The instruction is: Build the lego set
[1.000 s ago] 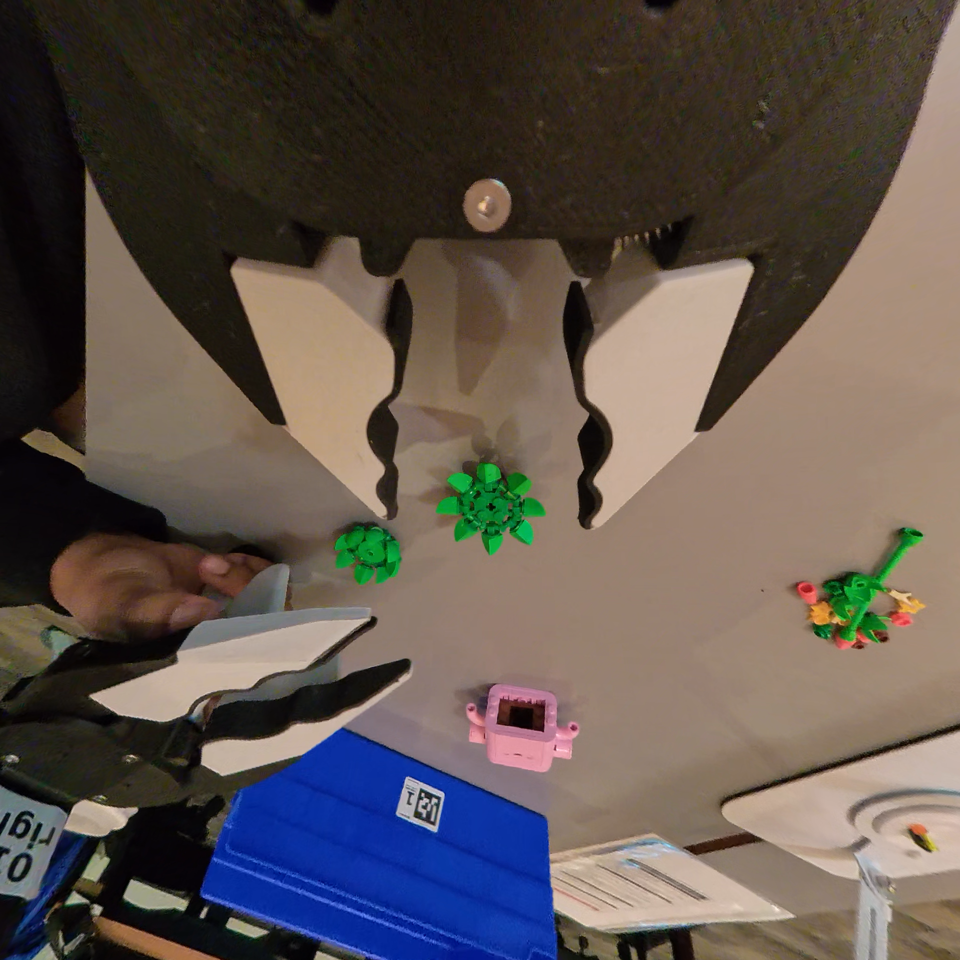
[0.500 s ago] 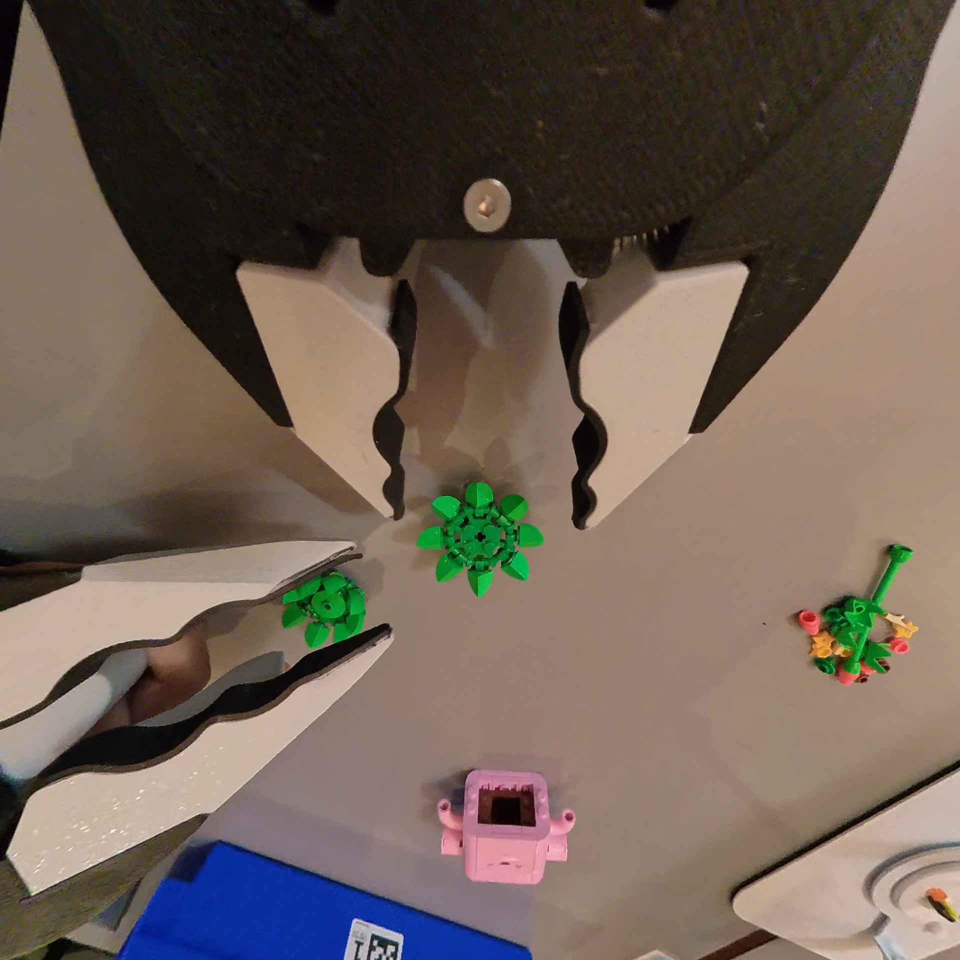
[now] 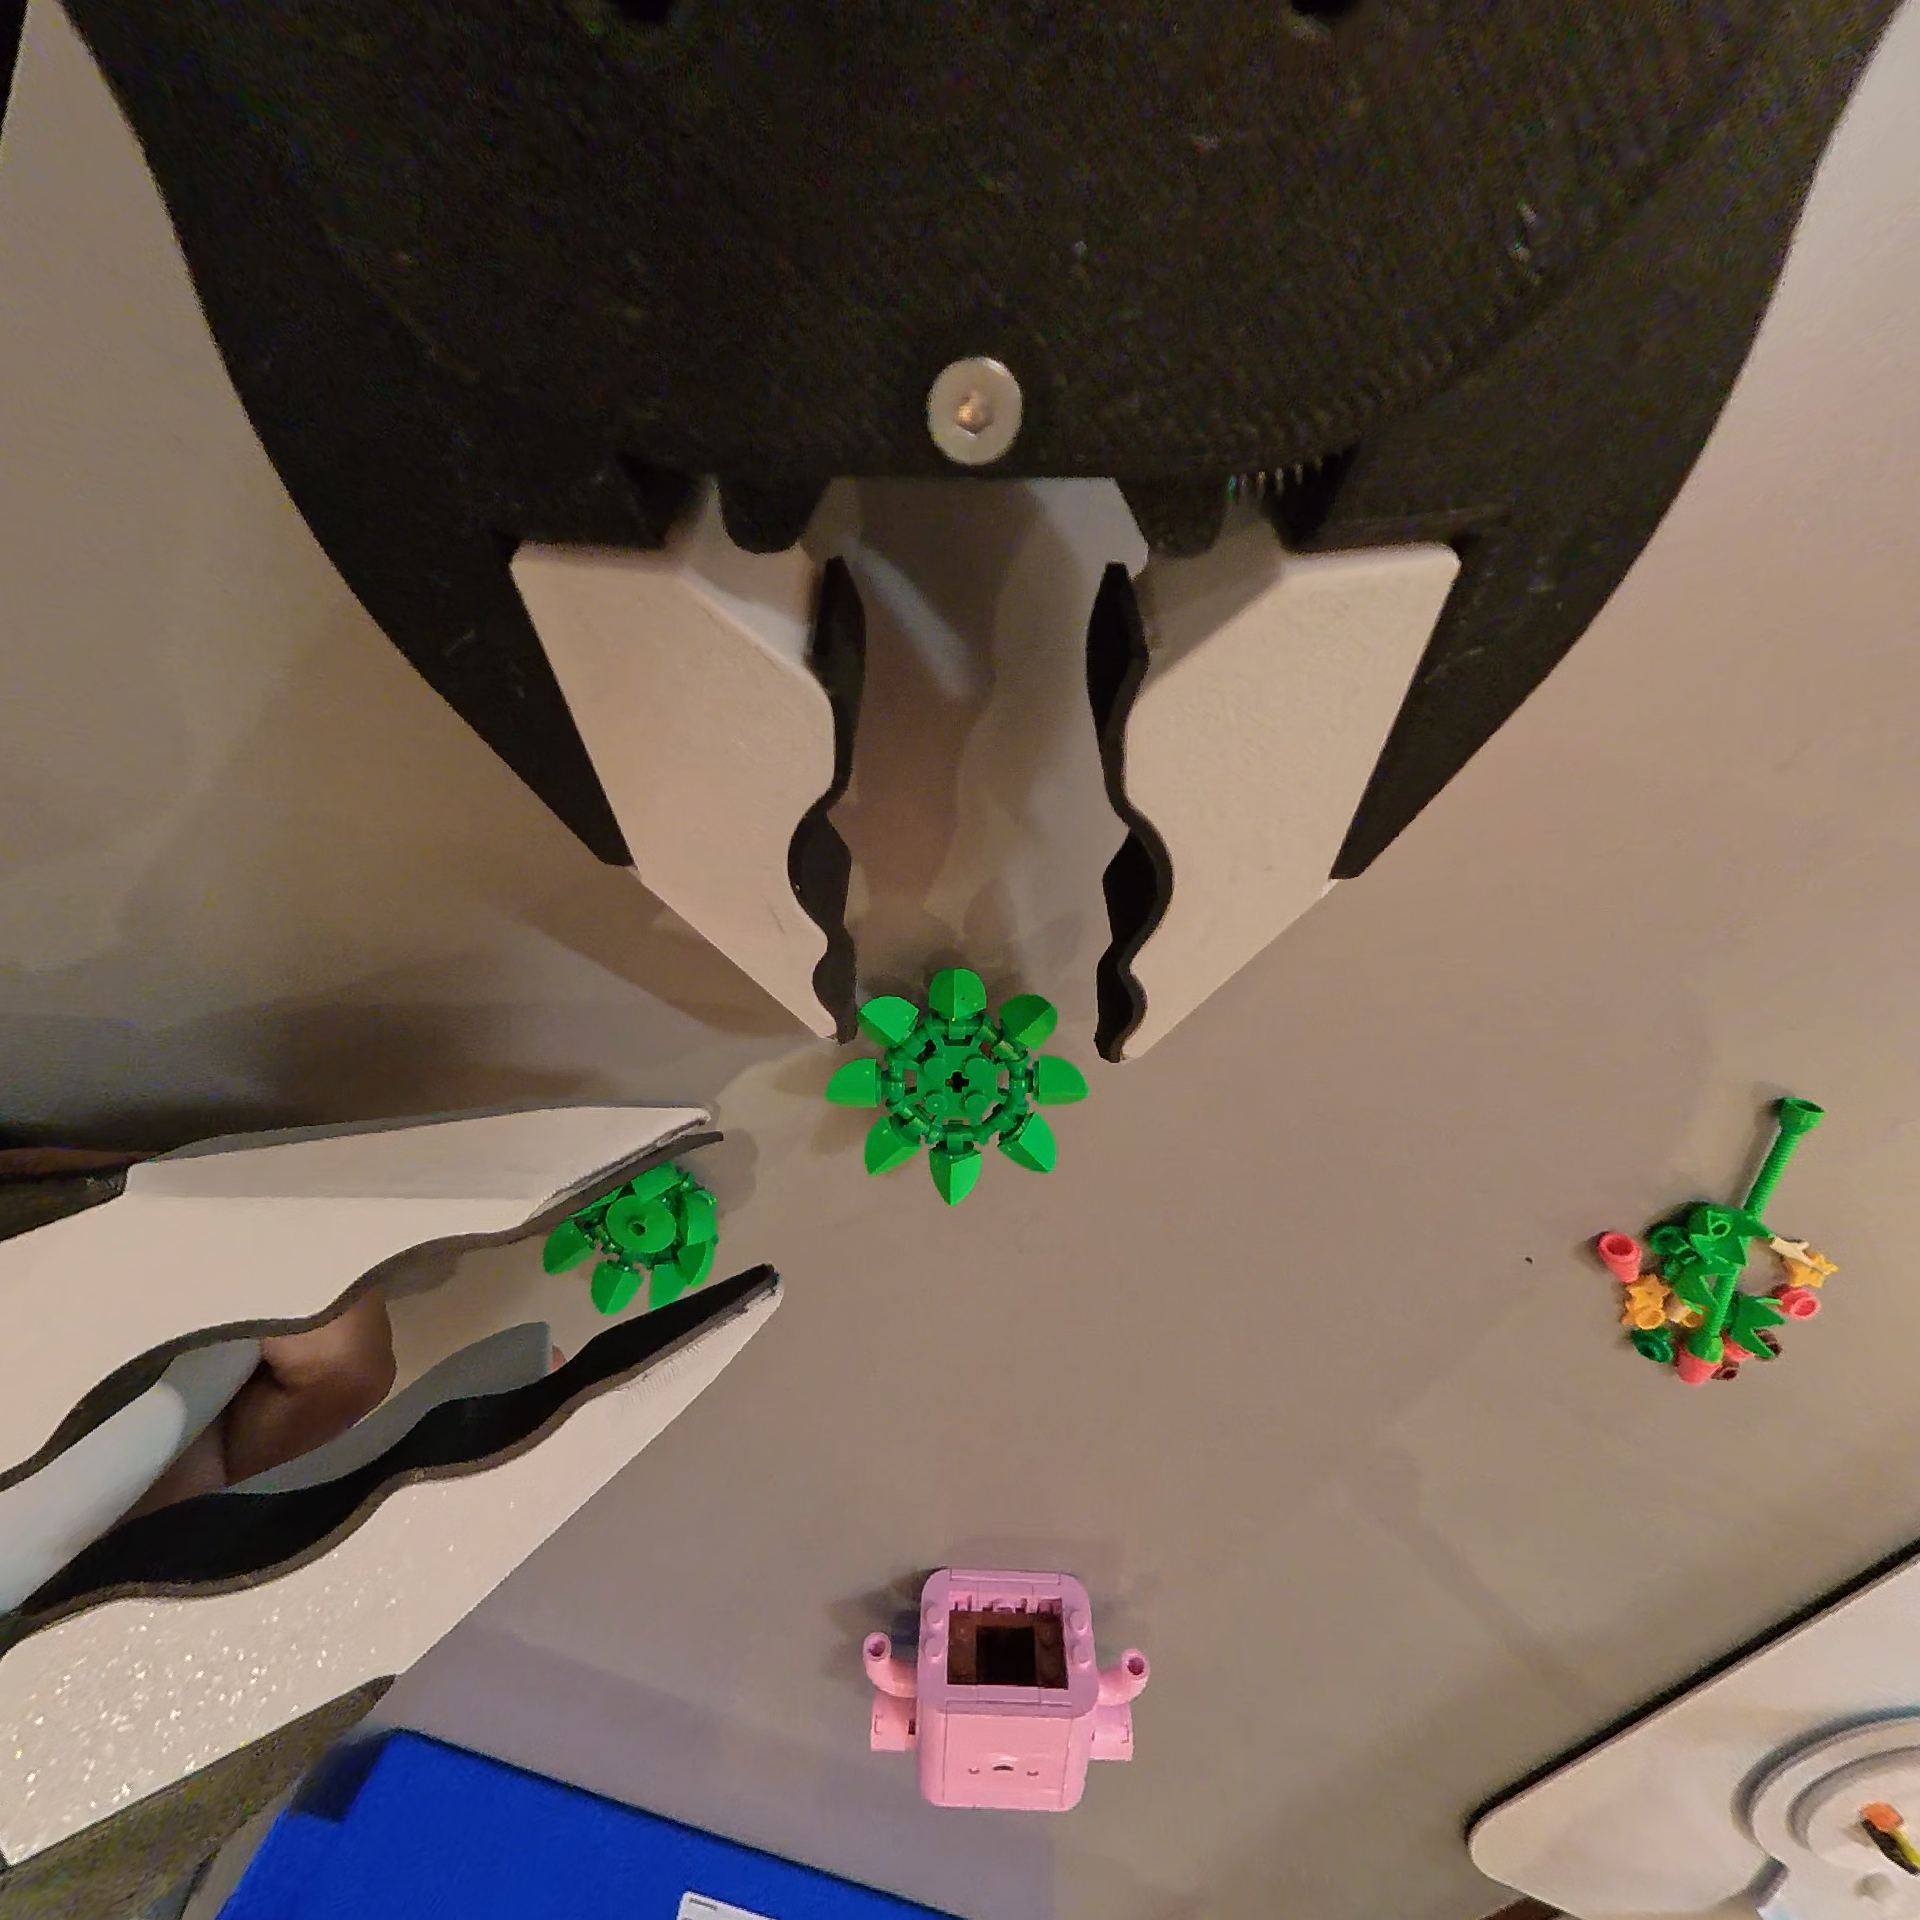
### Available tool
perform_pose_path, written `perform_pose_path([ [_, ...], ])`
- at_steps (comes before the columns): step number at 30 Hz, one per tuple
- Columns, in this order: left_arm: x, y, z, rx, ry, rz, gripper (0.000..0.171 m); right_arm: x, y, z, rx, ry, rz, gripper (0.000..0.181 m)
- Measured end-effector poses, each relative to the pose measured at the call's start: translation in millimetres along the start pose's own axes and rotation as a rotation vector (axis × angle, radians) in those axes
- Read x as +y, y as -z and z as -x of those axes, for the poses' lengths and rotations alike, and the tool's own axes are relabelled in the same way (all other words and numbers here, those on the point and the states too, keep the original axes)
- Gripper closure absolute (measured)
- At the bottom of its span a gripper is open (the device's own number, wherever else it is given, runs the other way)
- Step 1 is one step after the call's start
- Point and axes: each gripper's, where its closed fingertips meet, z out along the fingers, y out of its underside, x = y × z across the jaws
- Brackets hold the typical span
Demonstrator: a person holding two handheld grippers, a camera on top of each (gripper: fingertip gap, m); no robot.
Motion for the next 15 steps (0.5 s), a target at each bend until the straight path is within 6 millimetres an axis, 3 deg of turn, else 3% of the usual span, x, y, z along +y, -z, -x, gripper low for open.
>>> perform_pose_path([
  [11, 0, 0, -3, 0.016, -0.006, 0.000, 0.129, 0, 0, -2, 0.007, -0.009, -0.002, 0.159],
  [15, -1, 1, -3, 0.019, -0.003, -0.010, 0.126, -3, 5, -14, 0.036, -0.090, -0.031, 0.155],
])
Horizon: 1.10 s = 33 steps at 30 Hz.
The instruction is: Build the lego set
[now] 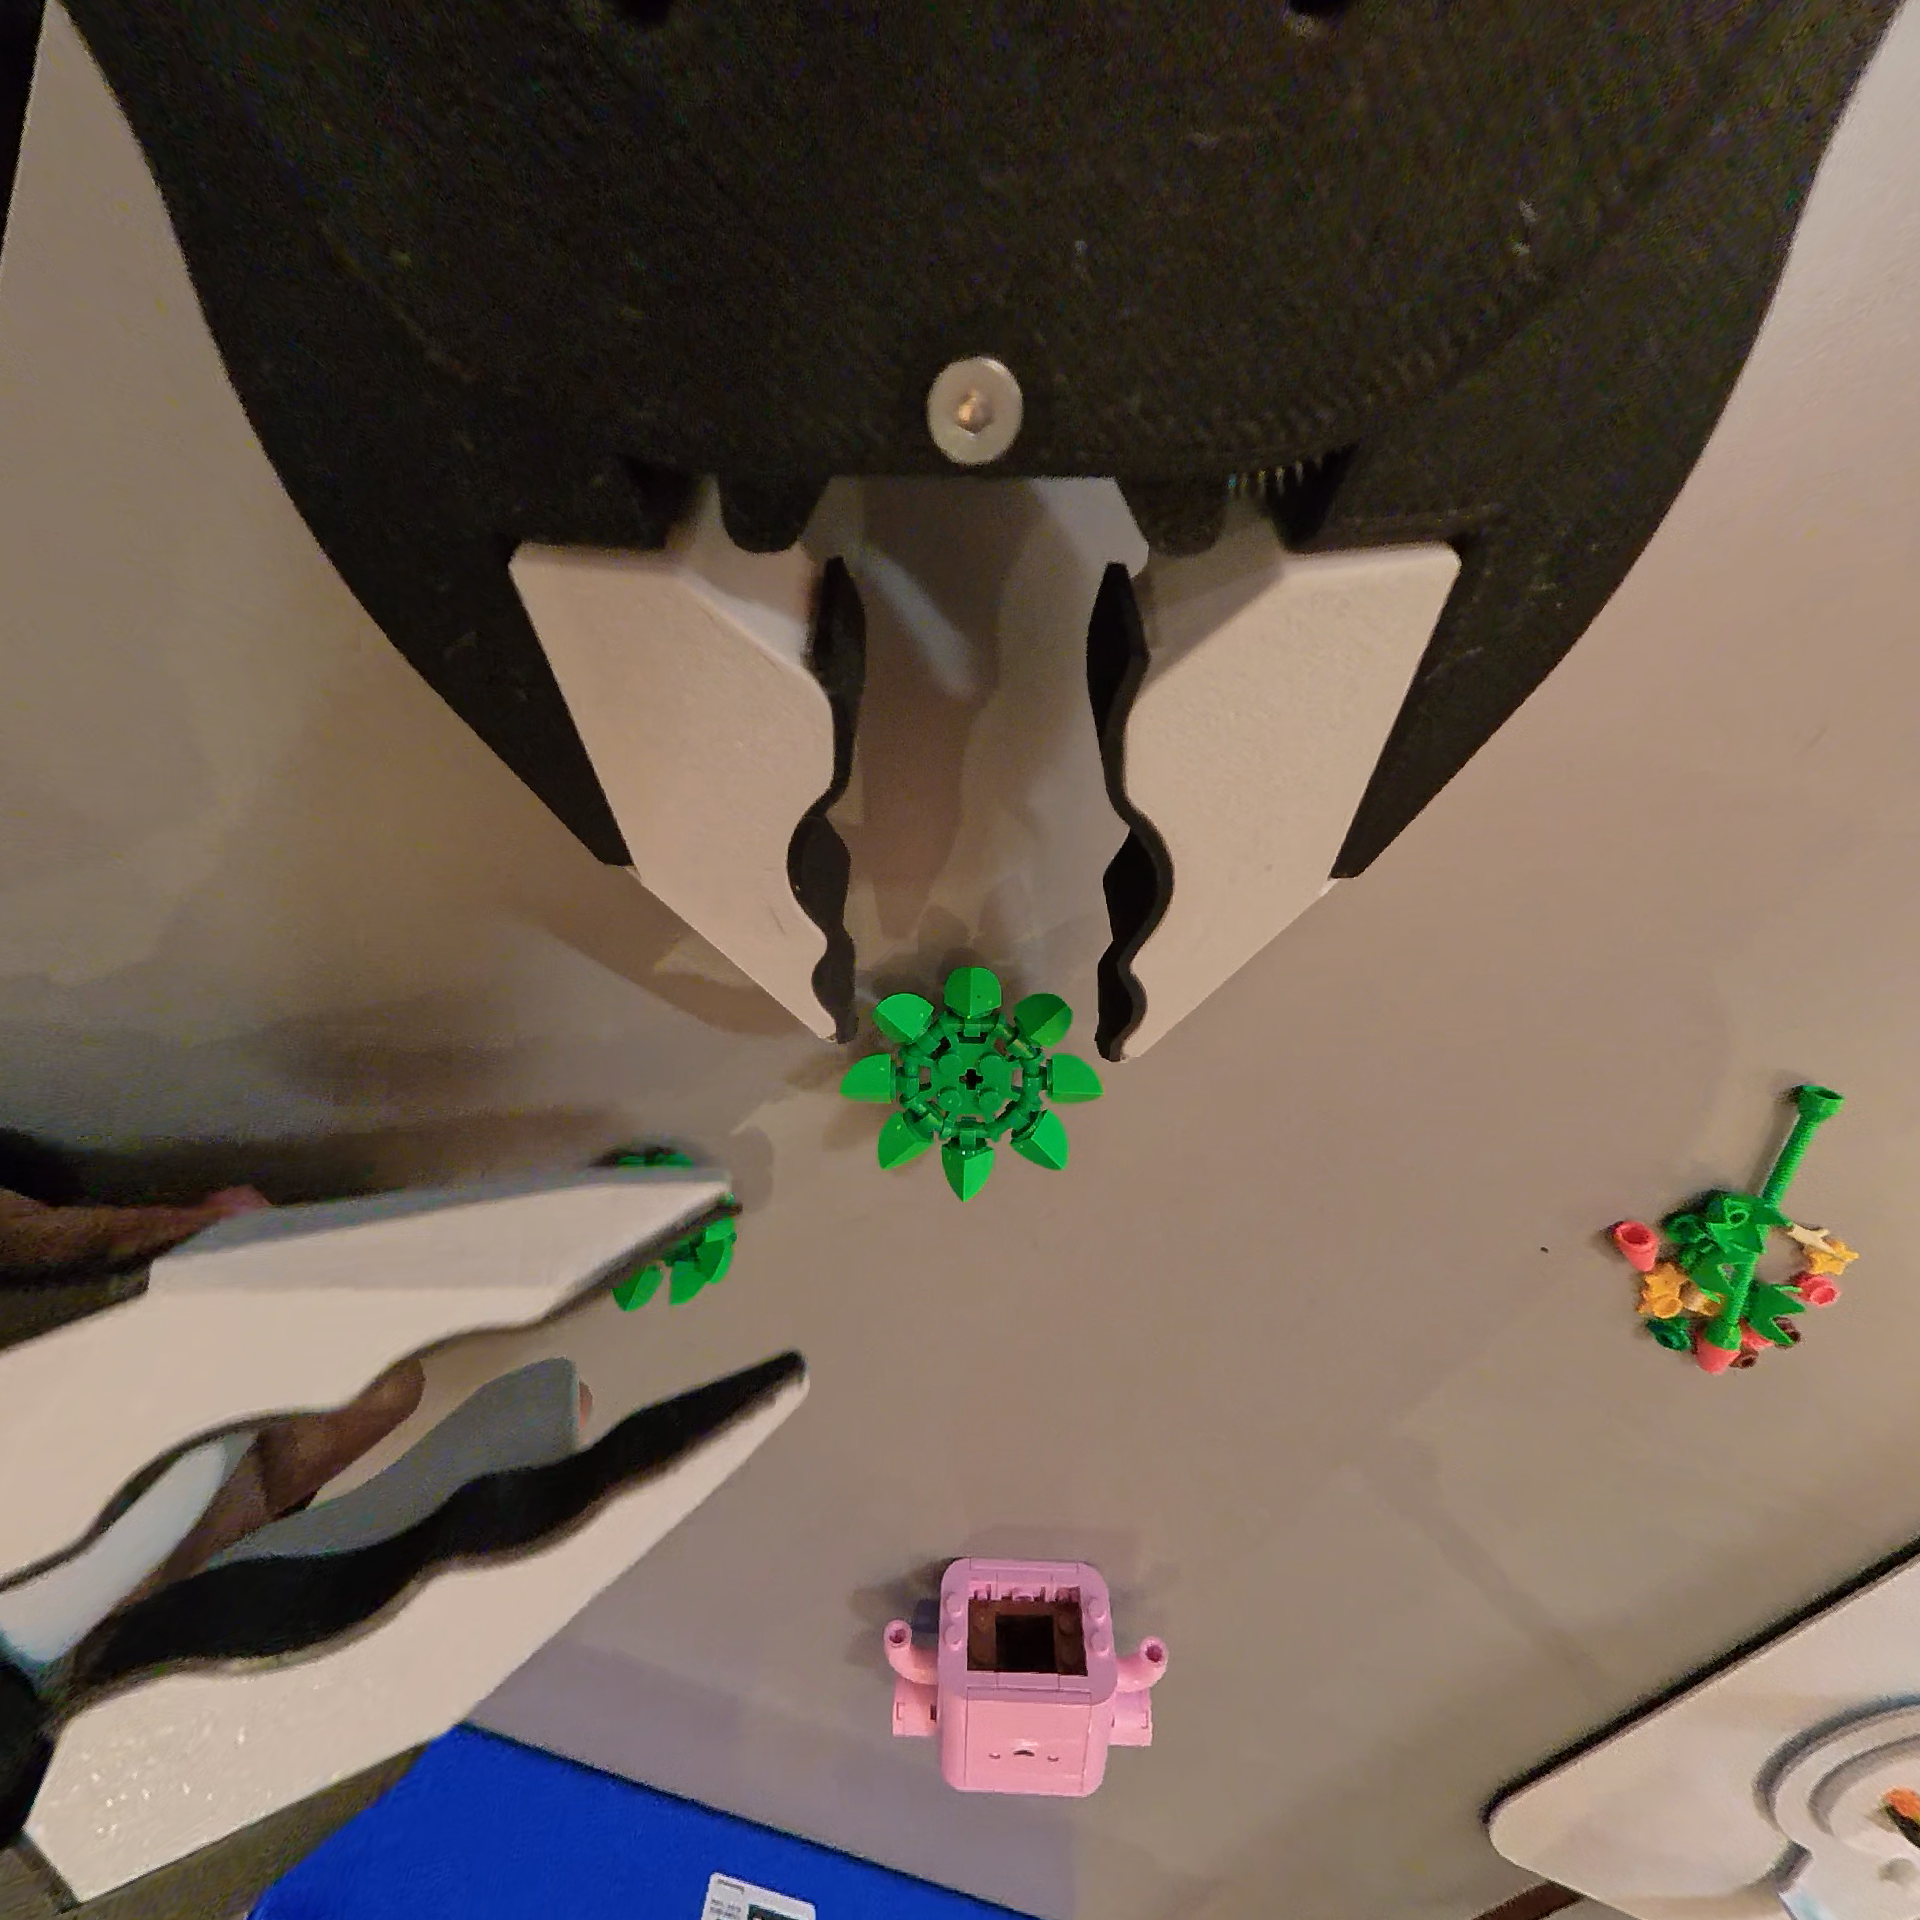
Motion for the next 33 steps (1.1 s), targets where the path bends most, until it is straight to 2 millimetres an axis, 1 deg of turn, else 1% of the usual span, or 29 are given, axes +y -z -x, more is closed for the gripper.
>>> perform_pose_path([
  [2, -1, 1, 1, 0.002, 0.008, -0.011, 0.119, 6, 6, -20, 0.070, -0.073, 0.025, 0.153],
  [4, -3, 2, 4, -0.009, 0.024, -0.025, 0.105, 17, 13, -44, 0.151, -0.124, 0.076, 0.142],
  [5, -4, 4, 6, -0.023, 0.033, -0.036, 0.094, 23, 17, -55, 0.180, -0.149, 0.104, 0.133],
  [6, -6, 5, 9, -0.036, 0.038, -0.052, 0.082, 30, 19, -64, 0.205, -0.175, 0.138, 0.119],
  [7, -9, 7, 14, -0.058, 0.041, -0.073, 0.075, 37, 19, -72, 0.225, -0.197, 0.178, 0.107],
  [9, -13, 14, 29, -0.120, 0.051, -0.109, 0.070, 54, 19, -83, 0.258, -0.227, 0.261, 0.089],
  [10, -13, 17, 35, -0.139, 0.061, -0.116, 0.068, 62, 18, -86, 0.264, -0.243, 0.300, 0.085],
  [14, -9, 28, 56, -0.198, 0.107, -0.114, 0.065, 80, 12, -88, 0.249, -0.300, 0.408, 0.071],
  [18, 2, 30, 70, -0.244, 0.124, -0.077, 0.065, 91, 10, -88, 0.266, -0.294, 0.486, 0.062],
  [21, 7, 29, 73, -0.244, 0.151, -0.063, 0.065, 93, 9, -89, 0.279, -0.276, 0.502, 0.058],
  [25, 7, 30, 74, -0.240, 0.167, -0.065, 0.065, 96, 9, -89, 0.266, -0.306, 0.512, 0.053],
  [33, 9, 28, 73, -0.244, 0.152, -0.044, 0.065, 96, 8, -89, 0.264, -0.305, 0.514, 0.052],
])
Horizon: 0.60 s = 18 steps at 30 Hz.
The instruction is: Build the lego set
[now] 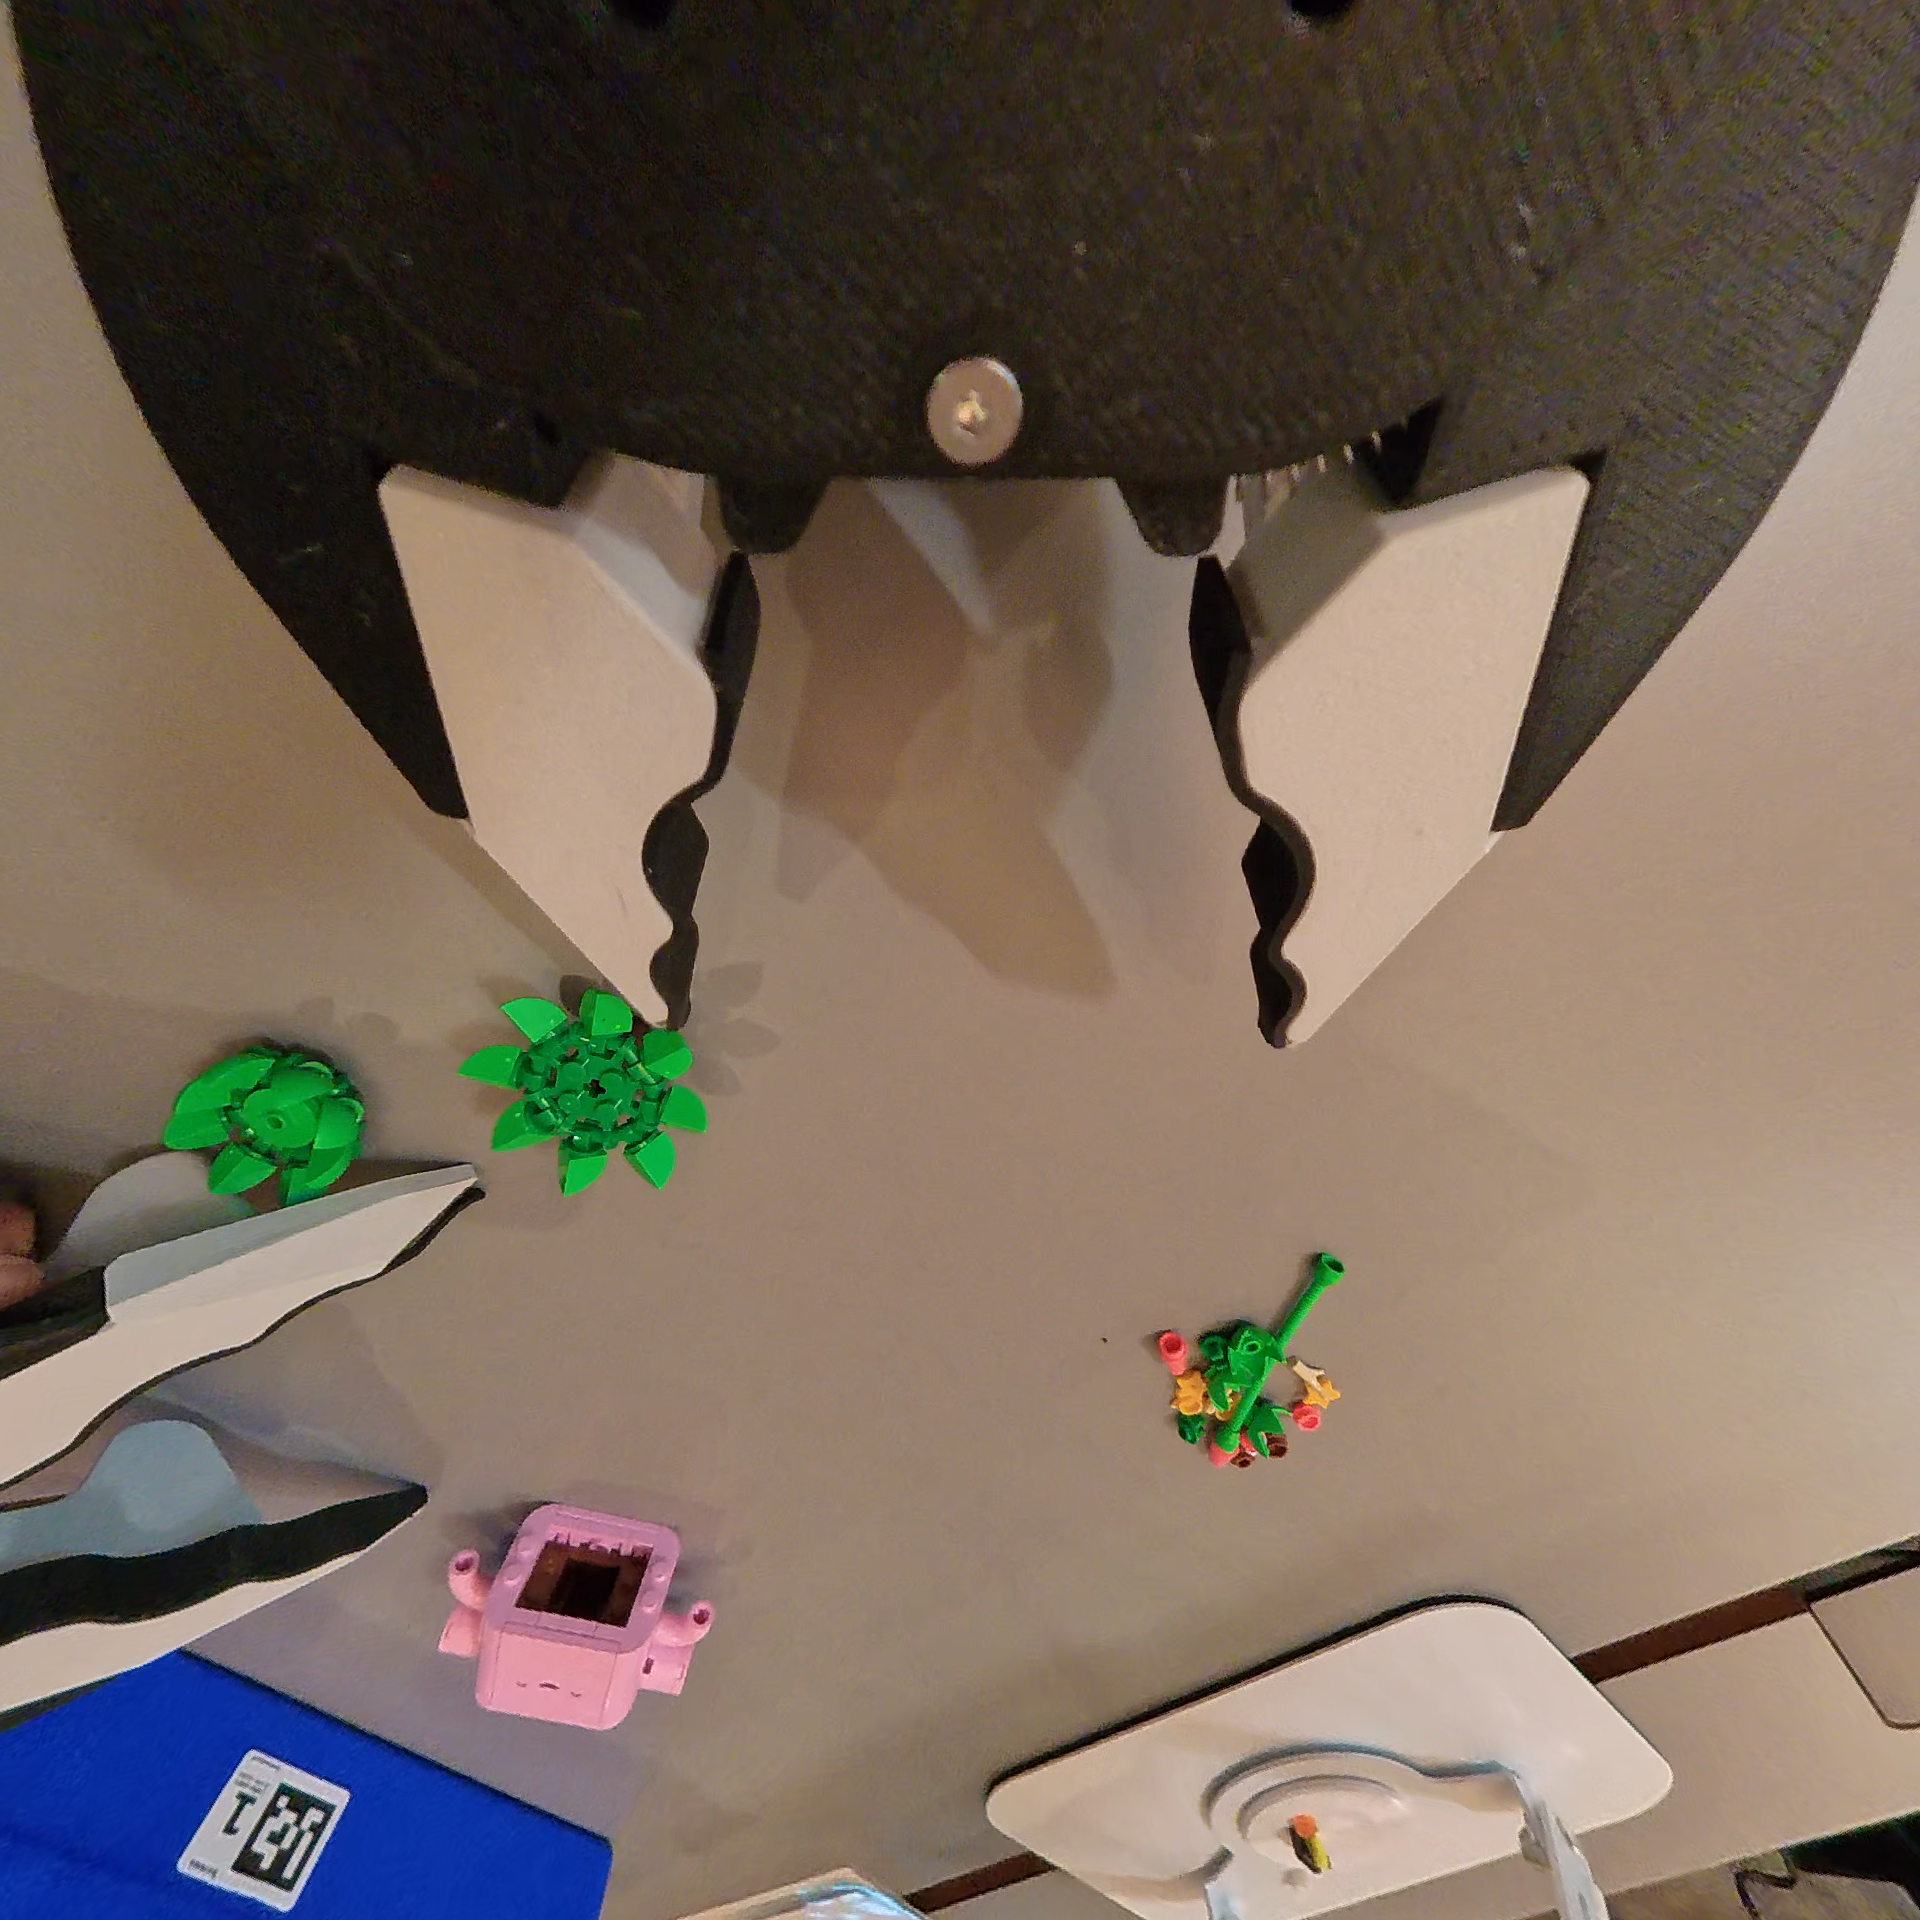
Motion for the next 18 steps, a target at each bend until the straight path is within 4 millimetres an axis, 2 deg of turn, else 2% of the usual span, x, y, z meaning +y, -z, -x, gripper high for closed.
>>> perform_pose_path([
  [18, 4.3, -4.0, 0.0, 0.013, 0.013, 0.038, 0.066, 0.0, -0.2, -0.3, 0.001, 0.000, 0.002, 0.051],
])
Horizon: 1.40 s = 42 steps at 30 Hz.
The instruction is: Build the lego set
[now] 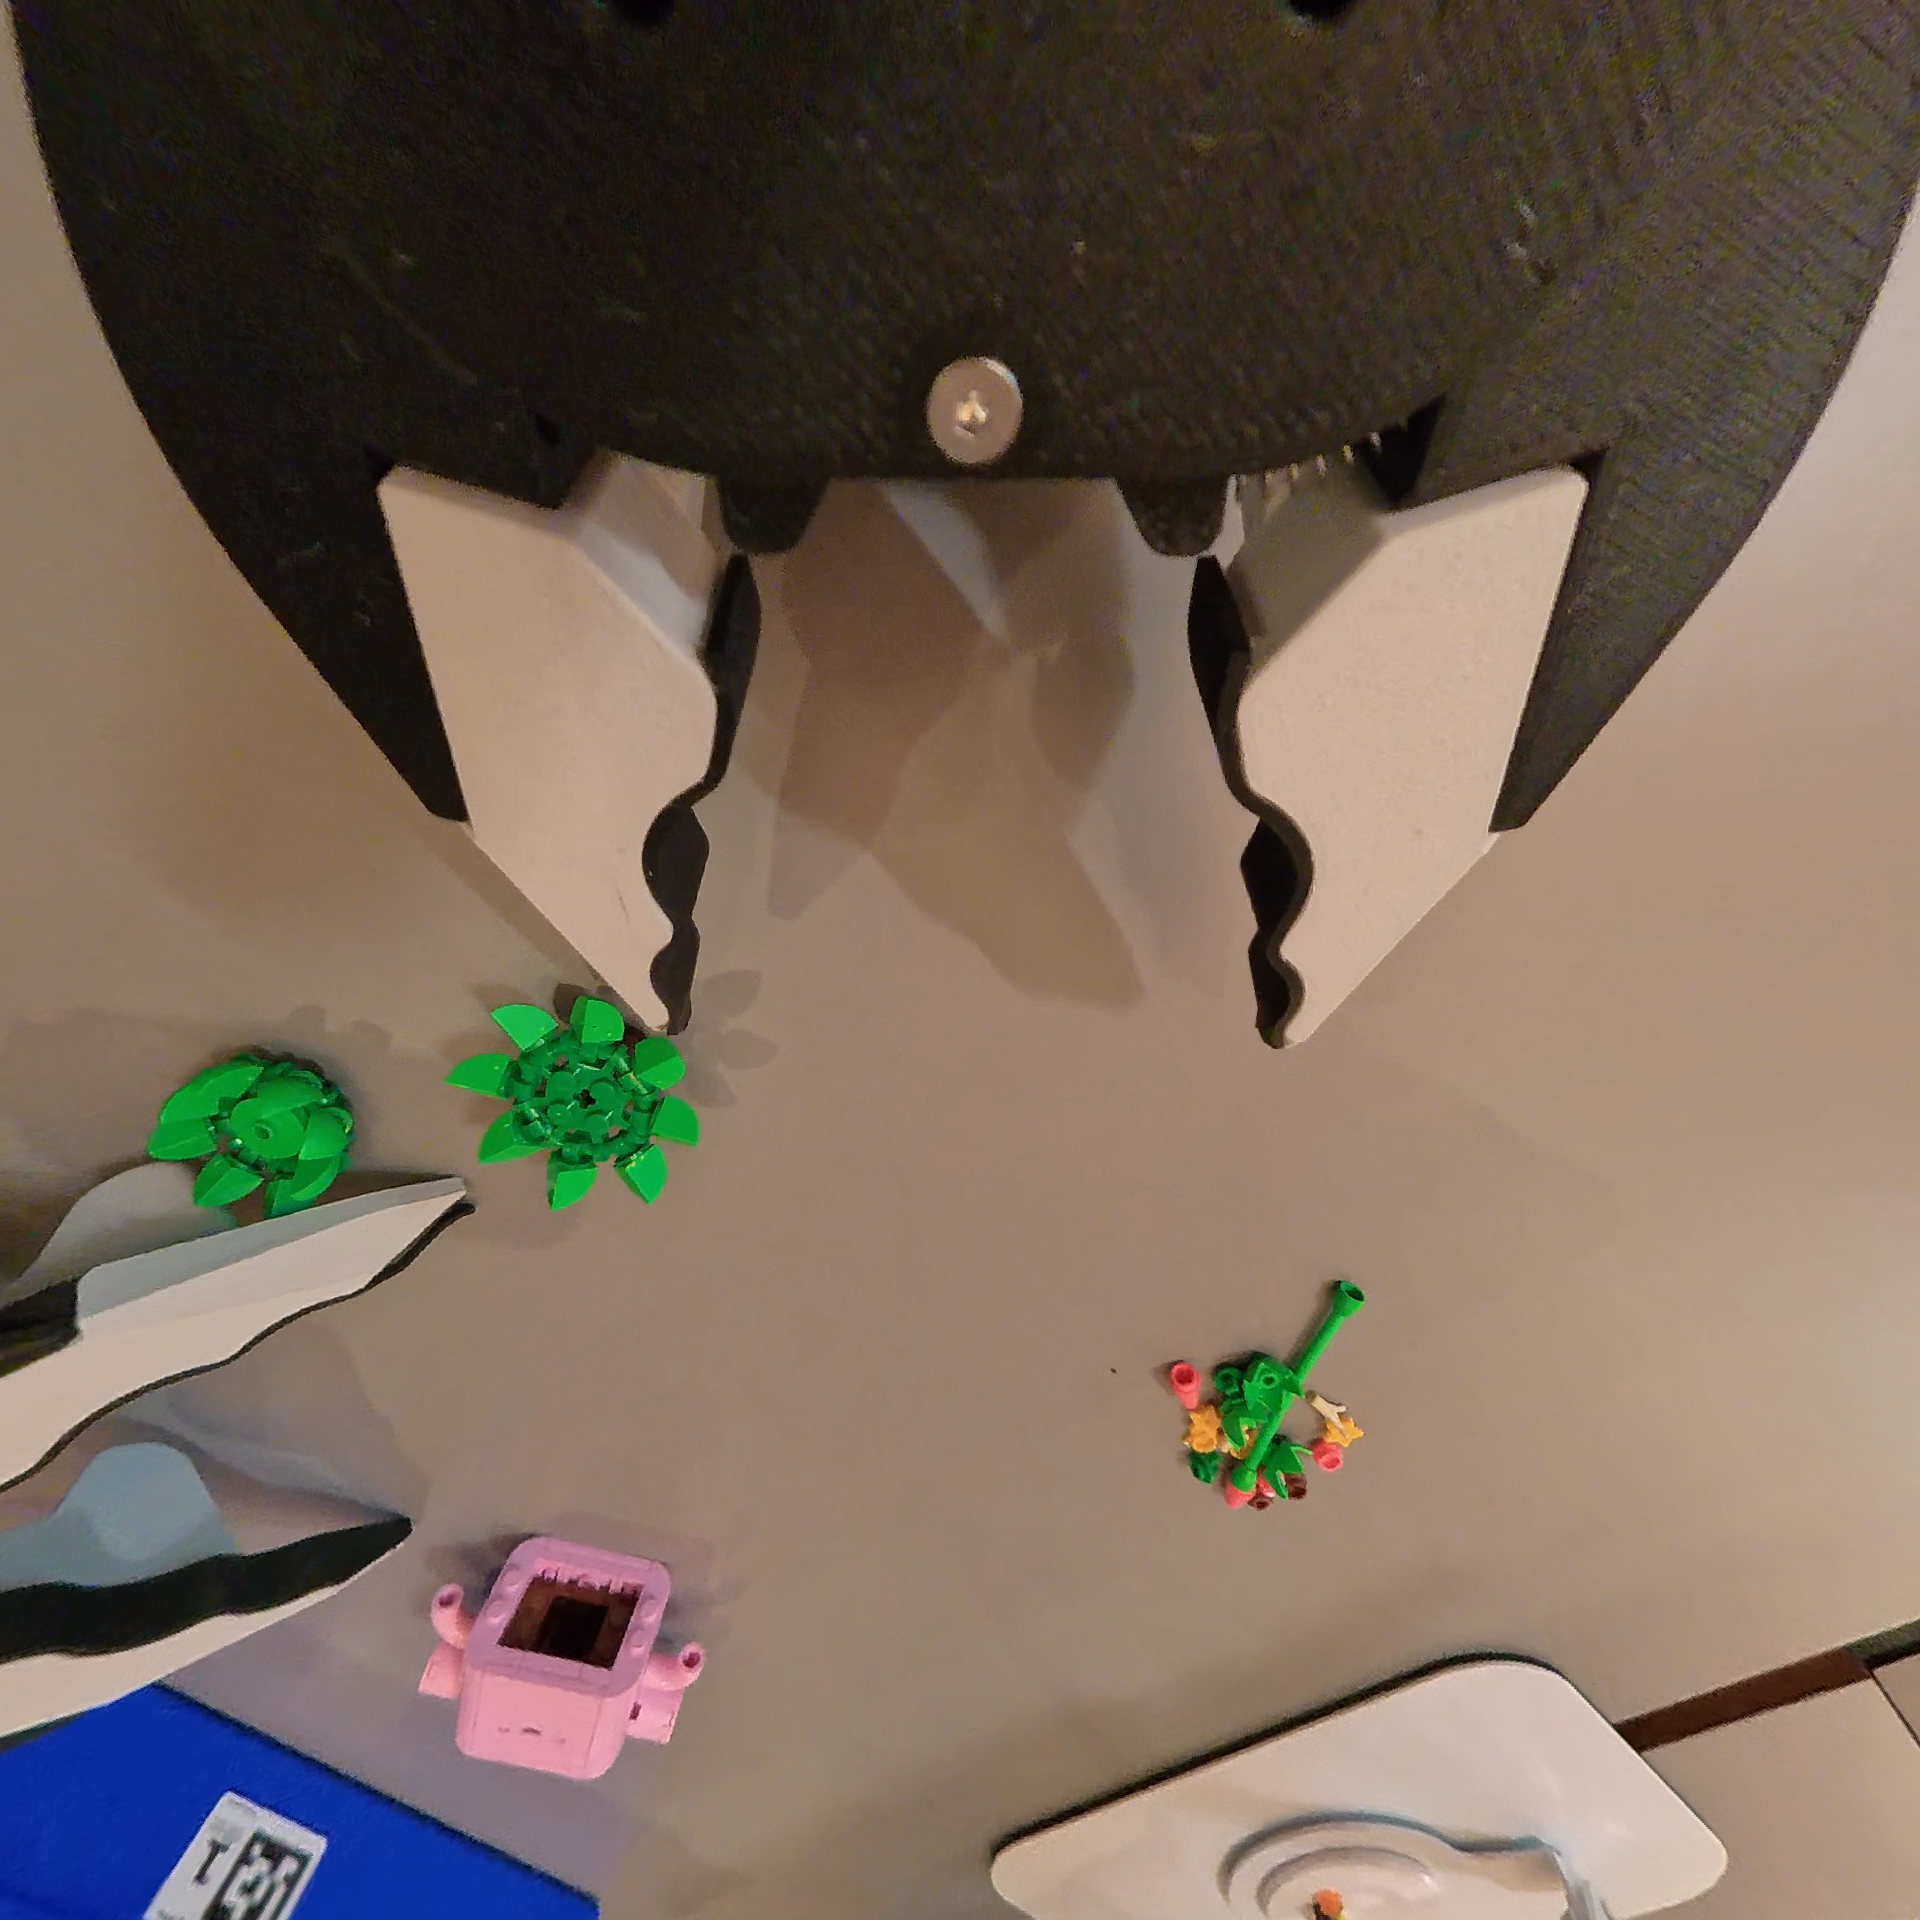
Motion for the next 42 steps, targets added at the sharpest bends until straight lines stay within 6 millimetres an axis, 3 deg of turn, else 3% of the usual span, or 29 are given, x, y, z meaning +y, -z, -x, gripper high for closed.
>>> perform_pose_path([
  [42, 2, -1, 17, -0.141, 0.007, 0.021, 0.079, 0, 0, 0, 0.000, 0.000, 0.000, 0.051],
])
